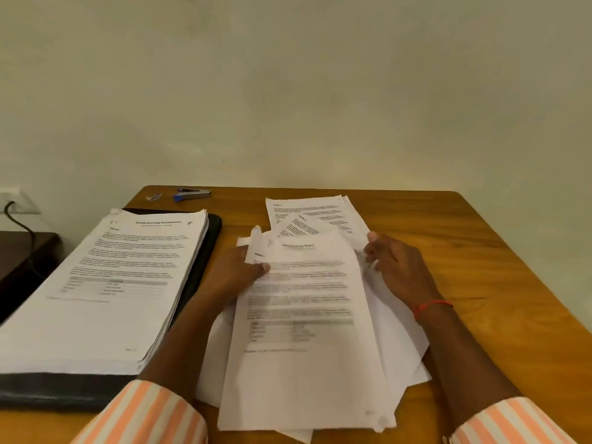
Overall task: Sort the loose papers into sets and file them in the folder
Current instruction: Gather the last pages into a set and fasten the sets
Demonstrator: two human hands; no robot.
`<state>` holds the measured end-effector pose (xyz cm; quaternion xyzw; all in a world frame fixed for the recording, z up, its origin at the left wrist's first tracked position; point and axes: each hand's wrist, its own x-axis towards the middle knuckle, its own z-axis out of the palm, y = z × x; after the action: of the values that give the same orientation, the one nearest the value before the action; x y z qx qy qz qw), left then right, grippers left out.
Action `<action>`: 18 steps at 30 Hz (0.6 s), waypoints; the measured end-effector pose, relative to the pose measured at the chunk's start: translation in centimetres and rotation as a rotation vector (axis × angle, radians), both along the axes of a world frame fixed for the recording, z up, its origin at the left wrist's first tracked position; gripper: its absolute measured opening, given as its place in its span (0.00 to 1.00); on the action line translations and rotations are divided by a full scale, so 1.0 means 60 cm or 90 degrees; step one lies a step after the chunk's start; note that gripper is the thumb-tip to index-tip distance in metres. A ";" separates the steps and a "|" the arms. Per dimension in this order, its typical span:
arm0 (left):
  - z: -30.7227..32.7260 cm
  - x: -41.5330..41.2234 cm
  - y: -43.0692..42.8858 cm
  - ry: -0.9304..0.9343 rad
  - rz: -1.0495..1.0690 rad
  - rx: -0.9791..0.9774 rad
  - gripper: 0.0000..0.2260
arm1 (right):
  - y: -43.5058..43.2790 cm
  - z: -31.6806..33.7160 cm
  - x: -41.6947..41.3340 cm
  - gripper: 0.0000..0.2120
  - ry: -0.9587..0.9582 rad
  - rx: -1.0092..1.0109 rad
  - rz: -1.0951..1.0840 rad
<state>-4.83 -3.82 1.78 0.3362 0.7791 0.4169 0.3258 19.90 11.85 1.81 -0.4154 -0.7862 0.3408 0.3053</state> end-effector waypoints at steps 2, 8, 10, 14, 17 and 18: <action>-0.002 -0.001 0.000 0.030 -0.055 -0.059 0.12 | 0.019 -0.023 0.001 0.20 -0.103 0.065 0.031; -0.002 -0.001 0.003 0.039 -0.138 -0.112 0.08 | 0.033 -0.049 -0.017 0.14 -0.157 0.106 0.065; -0.002 -0.004 0.002 0.032 -0.127 -0.105 0.08 | 0.042 -0.049 -0.022 0.15 -0.176 0.103 -0.006; -0.003 -0.003 0.003 0.024 -0.126 -0.102 0.09 | 0.041 -0.053 -0.036 0.32 -0.206 0.043 -0.049; -0.005 -0.003 0.002 0.026 -0.132 -0.097 0.09 | 0.031 -0.047 -0.047 0.23 -0.082 -0.003 -0.022; -0.006 -0.003 0.002 0.024 -0.135 -0.093 0.08 | 0.027 -0.049 -0.049 0.20 -0.059 0.019 -0.013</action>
<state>-5.03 -3.71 1.40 0.3996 0.7734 0.3161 0.3772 16.95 13.46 -1.13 -0.4342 -0.8002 0.3062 0.2781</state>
